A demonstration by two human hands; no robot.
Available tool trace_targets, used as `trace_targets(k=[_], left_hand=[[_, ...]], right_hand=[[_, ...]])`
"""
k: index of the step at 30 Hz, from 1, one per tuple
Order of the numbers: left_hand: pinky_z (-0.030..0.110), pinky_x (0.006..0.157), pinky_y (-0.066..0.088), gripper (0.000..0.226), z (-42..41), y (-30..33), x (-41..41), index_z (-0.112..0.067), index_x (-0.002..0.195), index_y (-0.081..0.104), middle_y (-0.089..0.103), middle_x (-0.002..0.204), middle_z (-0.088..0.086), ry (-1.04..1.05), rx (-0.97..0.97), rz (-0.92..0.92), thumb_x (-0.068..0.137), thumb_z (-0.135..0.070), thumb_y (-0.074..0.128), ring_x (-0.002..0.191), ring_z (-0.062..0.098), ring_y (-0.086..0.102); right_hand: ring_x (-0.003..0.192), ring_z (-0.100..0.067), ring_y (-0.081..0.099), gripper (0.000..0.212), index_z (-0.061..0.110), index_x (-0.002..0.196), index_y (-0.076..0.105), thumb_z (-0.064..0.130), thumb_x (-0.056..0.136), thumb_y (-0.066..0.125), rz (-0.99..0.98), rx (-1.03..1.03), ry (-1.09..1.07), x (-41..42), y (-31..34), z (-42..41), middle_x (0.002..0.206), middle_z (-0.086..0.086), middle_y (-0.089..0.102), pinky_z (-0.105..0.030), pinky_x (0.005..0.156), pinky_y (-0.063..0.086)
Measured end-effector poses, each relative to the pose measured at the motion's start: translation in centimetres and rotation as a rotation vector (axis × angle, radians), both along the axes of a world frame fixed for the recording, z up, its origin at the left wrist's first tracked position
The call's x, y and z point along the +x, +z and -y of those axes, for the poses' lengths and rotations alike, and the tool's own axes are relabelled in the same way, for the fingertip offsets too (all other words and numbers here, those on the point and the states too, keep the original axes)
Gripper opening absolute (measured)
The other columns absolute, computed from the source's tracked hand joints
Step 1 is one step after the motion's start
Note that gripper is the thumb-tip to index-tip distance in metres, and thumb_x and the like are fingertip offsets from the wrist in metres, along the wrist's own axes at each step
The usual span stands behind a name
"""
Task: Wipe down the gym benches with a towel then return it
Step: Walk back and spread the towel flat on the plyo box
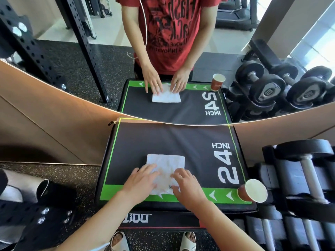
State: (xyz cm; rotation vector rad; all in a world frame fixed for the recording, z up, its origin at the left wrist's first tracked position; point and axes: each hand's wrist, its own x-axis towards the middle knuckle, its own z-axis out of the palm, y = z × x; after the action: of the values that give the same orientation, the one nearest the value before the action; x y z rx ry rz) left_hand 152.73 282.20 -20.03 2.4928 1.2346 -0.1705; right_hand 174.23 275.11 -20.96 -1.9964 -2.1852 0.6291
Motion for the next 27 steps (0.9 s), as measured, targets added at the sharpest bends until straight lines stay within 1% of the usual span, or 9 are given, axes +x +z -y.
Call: trace_targets(k=[2,5,9,13,16,19,22,24,27], left_hand=[[0.045,0.12,0.028,0.051,0.6,-0.7,-0.2,-0.033,0.153,0.042,0.021,0.168,-0.009,0.024,0.005,0.002,0.103,-0.038,0.051,0.156,0.013,0.017],[0.049,0.121,0.027,0.048,1.2,-1.6,-0.7,-0.038,0.151,0.041,0.02,0.168,-0.015,0.063,0.013,0.057,0.104,-0.039,0.05,0.156,0.009,0.015],[0.051,0.122,0.026,0.046,1.4,-2.1,-1.1,-0.041,0.15,0.044,0.022,0.167,-0.018,0.076,0.04,0.124,0.104,-0.037,0.051,0.156,0.006,0.015],[0.053,0.124,0.023,0.048,0.8,-2.1,-1.3,-0.041,0.152,0.04,0.018,0.167,-0.019,0.088,0.061,0.109,0.105,-0.037,0.05,0.156,0.004,0.012],[0.052,0.121,0.03,0.046,0.8,-1.9,-1.0,-0.034,0.148,0.049,0.03,0.165,-0.011,0.077,0.126,0.132,0.103,-0.032,0.056,0.154,0.011,0.026],[0.05,0.112,0.043,0.036,2.0,-2.1,-0.9,-0.028,0.131,0.065,0.052,0.151,-0.005,-0.028,0.177,0.224,0.095,-0.032,0.069,0.142,0.018,0.047],[0.041,0.109,0.047,0.033,2.9,-2.8,-1.2,-0.026,0.126,0.071,0.059,0.145,-0.003,-0.041,0.17,0.28,0.094,-0.031,0.072,0.136,0.019,0.054],[0.041,0.104,0.051,0.03,3.1,-3.1,-1.3,-0.023,0.122,0.074,0.064,0.14,-0.002,0.004,0.173,0.347,0.092,-0.026,0.076,0.131,0.021,0.058],[0.042,0.101,0.053,0.029,3.0,-3.3,-1.5,-0.023,0.119,0.077,0.066,0.138,-0.002,0.032,0.185,0.384,0.09,-0.026,0.078,0.129,0.021,0.061]], right_hand=[[0.124,-0.023,0.047,0.042,0.025,0.136,0.055,0.036,0.095,0.057,-0.023,0.03,0.009,0.0,-0.5,0.3,0.14,0.005,0.047,-0.038,0.095,0.044],[0.134,-0.019,0.043,0.045,0.028,0.139,0.053,0.042,0.097,0.057,-0.046,0.051,0.025,0.7,-1.2,1.0,0.148,0.008,0.044,-0.038,0.102,0.043],[0.14,-0.018,0.042,0.044,0.028,0.142,0.055,0.042,0.1,0.057,-0.073,0.105,0.019,1.1,-1.8,1.7,0.151,0.008,0.045,-0.038,0.107,0.04],[0.144,-0.018,0.038,0.047,0.026,0.147,0.052,0.04,0.102,0.056,-0.063,0.106,0.035,0.8,-1.4,0.7,0.155,0.007,0.042,-0.038,0.11,0.036],[0.146,-0.017,0.034,0.048,0.026,0.149,0.05,0.038,0.103,0.055,-0.053,0.102,0.051,0.5,-1.0,0.1,0.157,0.007,0.038,-0.036,0.113,0.032],[0.146,-0.018,0.035,0.043,0.024,0.143,0.056,0.035,0.101,0.057,-0.089,0.13,0.064,0.4,-1.0,0.7,0.156,0.005,0.042,-0.037,0.112,0.035],[0.143,-0.022,0.043,0.036,0.02,0.133,0.064,0.021,0.097,0.064,-0.17,0.16,0.097,0.5,-1.4,2.1,0.15,0.002,0.052,-0.04,0.112,0.041],[0.144,-0.023,0.045,0.035,0.016,0.131,0.067,0.009,0.096,0.064,-0.208,0.176,0.099,0.6,-1.8,2.5,0.148,0.001,0.055,-0.038,0.115,0.041],[0.142,-0.022,0.049,0.034,0.015,0.129,0.071,0.004,0.097,0.065,-0.249,0.198,0.046,0.4,-1.8,2.2,0.145,0.003,0.06,-0.035,0.113,0.044]])
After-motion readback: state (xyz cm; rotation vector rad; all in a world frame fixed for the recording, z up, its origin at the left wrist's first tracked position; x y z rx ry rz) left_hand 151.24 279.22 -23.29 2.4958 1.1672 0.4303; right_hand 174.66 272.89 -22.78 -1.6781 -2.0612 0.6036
